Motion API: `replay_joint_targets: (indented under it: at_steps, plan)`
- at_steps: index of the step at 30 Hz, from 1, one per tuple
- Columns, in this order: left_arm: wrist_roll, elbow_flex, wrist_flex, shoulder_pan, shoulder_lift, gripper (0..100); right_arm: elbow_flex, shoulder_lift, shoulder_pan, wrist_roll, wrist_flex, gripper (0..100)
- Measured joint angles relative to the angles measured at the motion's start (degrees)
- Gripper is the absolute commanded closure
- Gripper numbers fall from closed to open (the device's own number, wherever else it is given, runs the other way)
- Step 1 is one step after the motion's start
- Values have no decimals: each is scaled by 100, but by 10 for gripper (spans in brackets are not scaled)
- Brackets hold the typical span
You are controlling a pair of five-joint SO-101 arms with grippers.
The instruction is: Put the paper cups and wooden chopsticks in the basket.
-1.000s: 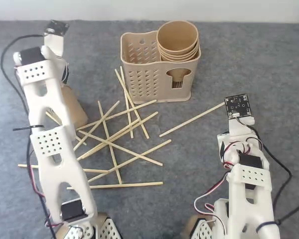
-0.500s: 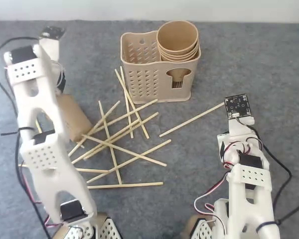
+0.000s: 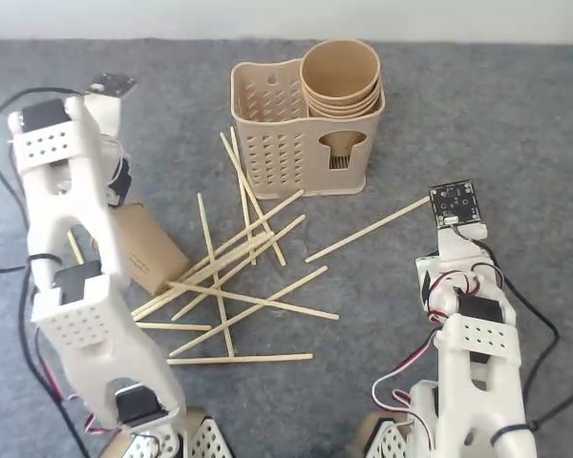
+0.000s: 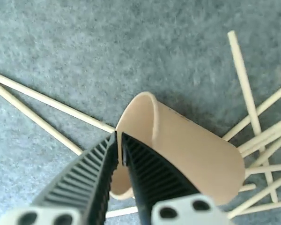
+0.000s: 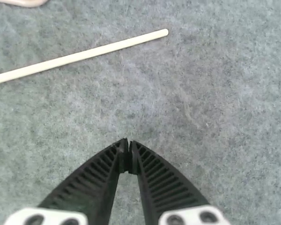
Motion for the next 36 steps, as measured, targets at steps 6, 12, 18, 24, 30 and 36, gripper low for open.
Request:
replay_joint_targets:
  at_steps: [6,12,18,24,30,36]
  plan:
    - [0,105,0,53,0,987,97,0,0,0,-141,990]
    - [141,519,0,255,-659,987,97,0,-9,0,-141,990]
    - [220,1925,0,1020,-2084,987,97,0,0,0,-141,990]
    - [448,3376,0,1644,-3138,987,97,0,0,0,-141,990]
    - [457,3560,0,1626,-3578,987,97,0,0,0,-141,990]
    - [457,3622,0,1530,-3596,987,97,0,0,0,-141,990]
